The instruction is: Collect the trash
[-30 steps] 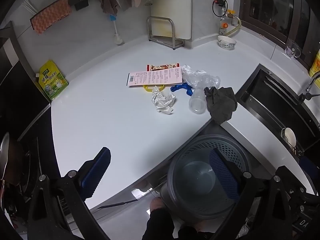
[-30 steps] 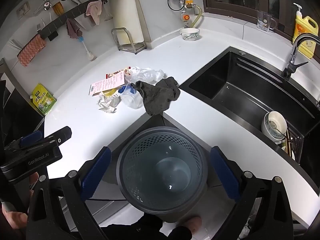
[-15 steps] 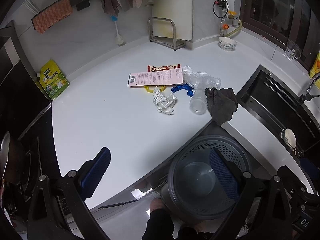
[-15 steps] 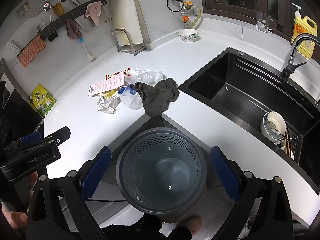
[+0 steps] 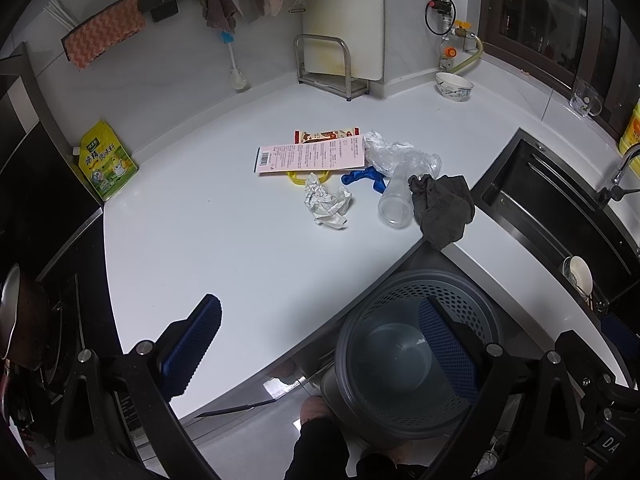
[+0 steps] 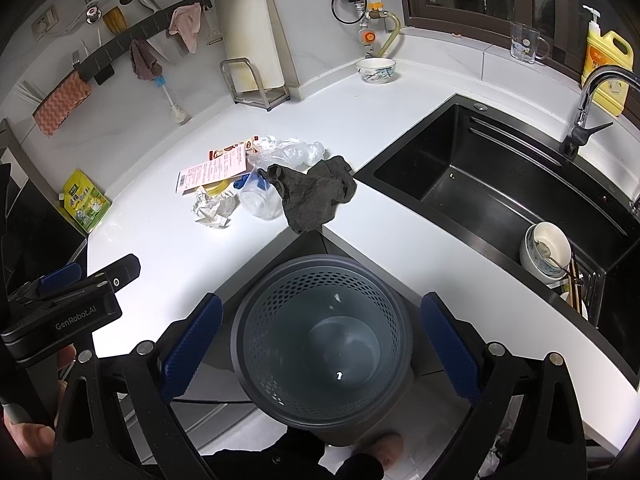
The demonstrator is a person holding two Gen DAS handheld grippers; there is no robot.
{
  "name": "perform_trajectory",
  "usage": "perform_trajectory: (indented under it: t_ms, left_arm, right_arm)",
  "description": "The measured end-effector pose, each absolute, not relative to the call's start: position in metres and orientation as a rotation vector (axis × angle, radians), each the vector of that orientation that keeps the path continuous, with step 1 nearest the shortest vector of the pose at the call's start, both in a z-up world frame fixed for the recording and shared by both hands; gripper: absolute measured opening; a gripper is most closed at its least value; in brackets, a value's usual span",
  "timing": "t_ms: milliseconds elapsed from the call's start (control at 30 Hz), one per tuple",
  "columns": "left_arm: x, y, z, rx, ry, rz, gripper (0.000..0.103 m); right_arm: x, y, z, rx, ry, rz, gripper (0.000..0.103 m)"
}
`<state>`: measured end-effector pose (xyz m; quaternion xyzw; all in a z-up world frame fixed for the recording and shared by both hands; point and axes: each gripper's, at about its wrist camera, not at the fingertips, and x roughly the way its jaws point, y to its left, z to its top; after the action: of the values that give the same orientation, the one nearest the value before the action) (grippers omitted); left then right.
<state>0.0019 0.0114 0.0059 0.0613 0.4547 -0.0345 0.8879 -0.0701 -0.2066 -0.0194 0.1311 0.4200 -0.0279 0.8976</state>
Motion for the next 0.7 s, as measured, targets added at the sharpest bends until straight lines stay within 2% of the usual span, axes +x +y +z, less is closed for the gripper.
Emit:
perform_trajectory:
  t_ms: [700]
  left_arm:
    - [0.0007, 0.0097, 0.0060, 0.132, 0.941, -0.068, 0.097]
  right_arm:
    - [-0.0699, -0.2078, -0.0201, 0.272, 0.868, -0.058, 0.095]
